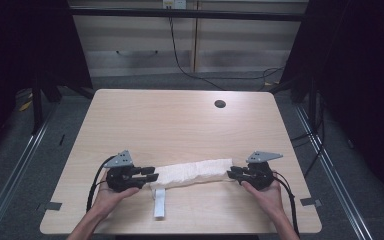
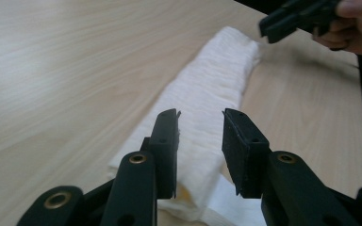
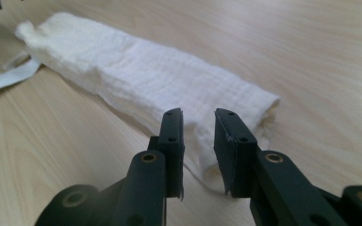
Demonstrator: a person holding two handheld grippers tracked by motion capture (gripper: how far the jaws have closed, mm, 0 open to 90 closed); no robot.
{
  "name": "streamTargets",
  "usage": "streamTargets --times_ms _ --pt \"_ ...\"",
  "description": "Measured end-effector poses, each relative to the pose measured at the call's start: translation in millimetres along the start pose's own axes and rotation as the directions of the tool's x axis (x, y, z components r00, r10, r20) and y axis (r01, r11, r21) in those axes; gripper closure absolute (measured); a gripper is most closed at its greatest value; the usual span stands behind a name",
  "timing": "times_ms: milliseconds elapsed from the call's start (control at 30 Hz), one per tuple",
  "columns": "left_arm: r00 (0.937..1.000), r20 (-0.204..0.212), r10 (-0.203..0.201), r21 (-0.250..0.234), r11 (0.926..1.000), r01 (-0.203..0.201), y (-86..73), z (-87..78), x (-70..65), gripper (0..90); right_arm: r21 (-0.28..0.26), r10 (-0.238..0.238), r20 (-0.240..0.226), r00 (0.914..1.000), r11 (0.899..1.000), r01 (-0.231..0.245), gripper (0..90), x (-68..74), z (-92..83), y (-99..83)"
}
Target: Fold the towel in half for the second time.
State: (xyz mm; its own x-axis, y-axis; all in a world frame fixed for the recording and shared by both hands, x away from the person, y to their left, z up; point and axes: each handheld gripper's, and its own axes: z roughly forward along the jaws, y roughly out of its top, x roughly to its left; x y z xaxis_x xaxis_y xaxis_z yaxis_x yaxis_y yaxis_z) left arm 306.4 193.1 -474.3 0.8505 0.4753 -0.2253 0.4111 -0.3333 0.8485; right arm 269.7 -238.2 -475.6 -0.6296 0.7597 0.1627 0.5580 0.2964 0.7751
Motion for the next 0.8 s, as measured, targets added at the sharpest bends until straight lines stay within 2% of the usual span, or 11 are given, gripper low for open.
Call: streamTargets --times_ms 100,267,333,467,500,567,600,700,767,800 --pt "0.9998 -0.015 -0.011 0.014 0.9998 0.011 -1.7 -1.9 3.1 66.0 -0.025 0.01 0.007 0.9999 1.0 -0.01 73.3 -2.2 -8.6 1.4" --pt "0.9991 -0.028 -0.033 0.008 0.9994 0.033 -2.3 -13.2 -1.3 59.9 -0.056 0.032 0.022 0.9992 0.998 -0.031 72.3 -6.6 -23.1 -0.1" --pt "0.9983 -0.029 -0.05 0.011 0.9987 0.05 -4.3 -19.2 -3.0 55.7 -0.068 0.037 0.033 0.9988 0.997 -0.034 68.8 -6.0 -30.6 0.1" --pt "0.9948 -0.064 -0.079 0.031 0.9962 0.081 -12.6 -33.3 -4.4 50.2 -0.085 0.055 0.035 0.9979 0.995 -0.052 59.2 -2.2 -45.2 -4.7" --pt "0.9949 -0.072 -0.071 0.042 0.9963 0.074 -15.1 -37.4 -4.1 50.2 -0.082 0.062 0.042 0.9972 0.995 -0.058 57.2 -0.4 -49.5 -7.6" --pt "0.9939 -0.08 -0.076 0.053 0.9953 0.08 -19.5 -44.9 -3.2 48.2 -0.063 0.04 0.046 0.9981 0.997 -0.037 55.7 1.0 -56.4 -12.1" --pt "0.9921 -0.095 -0.082 0.058 0.9944 0.088 -22.3 -50.7 -1.3 46.7 -0.059 0.033 0.046 0.9984 0.998 -0.031 55.1 0.8 -59.1 -14.0" --pt "0.9833 -0.142 -0.114 0.047 0.9915 0.121 -29.7 -60.7 3.4 43.1 -0.075 0.062 0.054 0.9966 0.996 -0.058 52.8 -1.1 -69.1 -22.6" --pt "0.9833 -0.158 -0.09 0.067 0.9925 0.102 -33.8 -63.4 5.8 39.2 -0.087 0.084 0.072 0.9938 0.993 -0.078 51.1 -4.0 -73.3 -29.3" --pt "0.9783 -0.185 -0.092 0.069 0.9919 0.107 -35.8 -65.2 5.4 39.1 -0.099 0.097 0.078 0.9923 0.991 -0.089 49.9 -6.0 -74.3 -32.5"
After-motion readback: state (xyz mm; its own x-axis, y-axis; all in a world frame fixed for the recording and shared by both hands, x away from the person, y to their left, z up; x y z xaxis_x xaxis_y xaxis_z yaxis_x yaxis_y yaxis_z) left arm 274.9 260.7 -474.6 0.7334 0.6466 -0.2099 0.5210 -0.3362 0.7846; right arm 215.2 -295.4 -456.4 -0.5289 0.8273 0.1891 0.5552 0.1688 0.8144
